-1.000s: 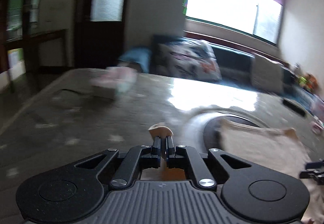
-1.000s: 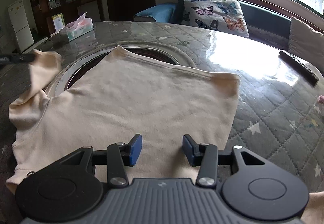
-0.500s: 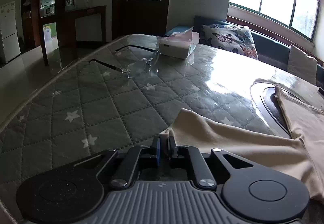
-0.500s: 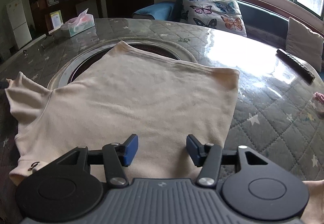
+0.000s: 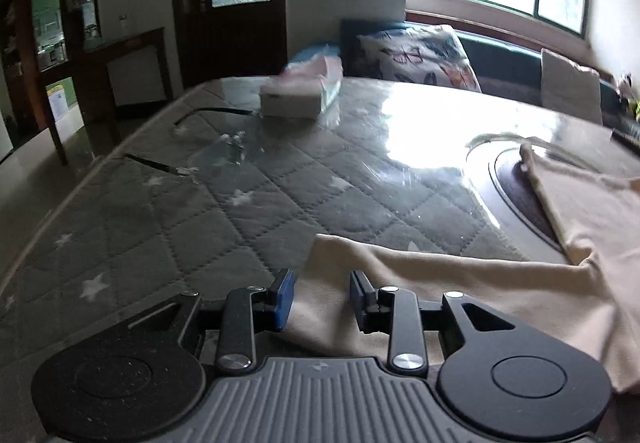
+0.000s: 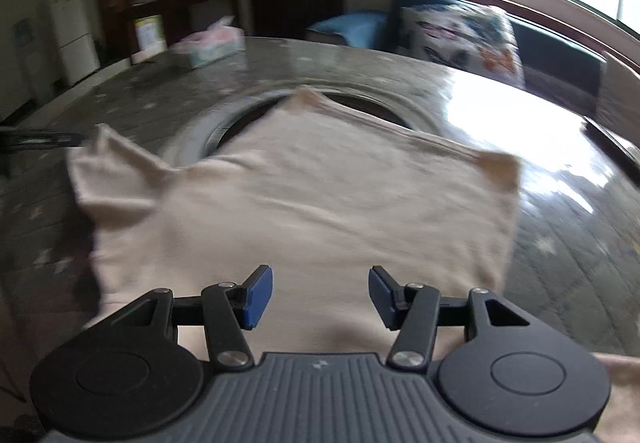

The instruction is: Fold clothes

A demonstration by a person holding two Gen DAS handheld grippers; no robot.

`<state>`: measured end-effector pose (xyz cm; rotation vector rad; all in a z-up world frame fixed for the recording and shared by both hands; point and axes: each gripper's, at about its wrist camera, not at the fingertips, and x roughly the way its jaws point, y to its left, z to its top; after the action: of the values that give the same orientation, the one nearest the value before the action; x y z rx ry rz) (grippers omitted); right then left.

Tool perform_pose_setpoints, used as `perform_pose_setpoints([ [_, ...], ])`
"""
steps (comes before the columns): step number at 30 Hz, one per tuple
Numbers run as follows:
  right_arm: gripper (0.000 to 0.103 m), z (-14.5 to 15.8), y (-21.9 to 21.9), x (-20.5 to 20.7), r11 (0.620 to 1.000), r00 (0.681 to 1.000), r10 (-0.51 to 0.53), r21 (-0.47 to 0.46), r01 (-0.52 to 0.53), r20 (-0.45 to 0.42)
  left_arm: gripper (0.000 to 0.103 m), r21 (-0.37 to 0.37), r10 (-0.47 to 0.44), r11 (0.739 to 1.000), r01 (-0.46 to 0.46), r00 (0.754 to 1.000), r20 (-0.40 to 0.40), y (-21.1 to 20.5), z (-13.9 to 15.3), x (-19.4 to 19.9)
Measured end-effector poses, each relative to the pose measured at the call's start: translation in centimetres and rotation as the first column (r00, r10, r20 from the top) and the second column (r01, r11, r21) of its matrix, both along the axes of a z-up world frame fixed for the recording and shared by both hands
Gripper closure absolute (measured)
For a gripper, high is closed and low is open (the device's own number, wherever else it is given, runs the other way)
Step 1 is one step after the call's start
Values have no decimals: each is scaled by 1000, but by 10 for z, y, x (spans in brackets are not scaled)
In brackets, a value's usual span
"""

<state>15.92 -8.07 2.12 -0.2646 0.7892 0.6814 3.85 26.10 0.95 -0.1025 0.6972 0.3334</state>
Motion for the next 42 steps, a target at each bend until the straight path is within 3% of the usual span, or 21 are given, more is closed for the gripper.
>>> perform_pose_setpoints([
  [6,44,1,45,-16,989,989,147,0,-147,16,87,71,-43,996,45,999,-25,-3,-2,25],
  [12,44,-17,84,-26,974,974,227,-26,-227,-4,89,147,-64,987,70,997,-45,-2,-5,47],
  [18,45,-20,92,-51,947,949,316,-69,-313,22,82,149,-25,988,29,999,-31,6,-6,52],
  [23,45,-9,78,-54,955,955,296,-29,-295,20,79,155,-1,988,7,999,-33,6,-2,46],
  [28,45,2,48,-54,973,972,231,-14,-230,35,69,155,6,988,-6,1000,0,-4,16,34],
  [30,45,4,33,-54,978,978,207,-14,-207,26,62,153,-15,988,11,1000,21,-14,25,29],
  [35,45,-6,11,-61,979,977,202,10,-202,-60,59,130,-142,982,136,989,38,-63,39,25],
  [42,43,-8,1,-85,974,972,229,11,-228,-52,57,89,-374,925,370,927,34,-149,39,36],
])
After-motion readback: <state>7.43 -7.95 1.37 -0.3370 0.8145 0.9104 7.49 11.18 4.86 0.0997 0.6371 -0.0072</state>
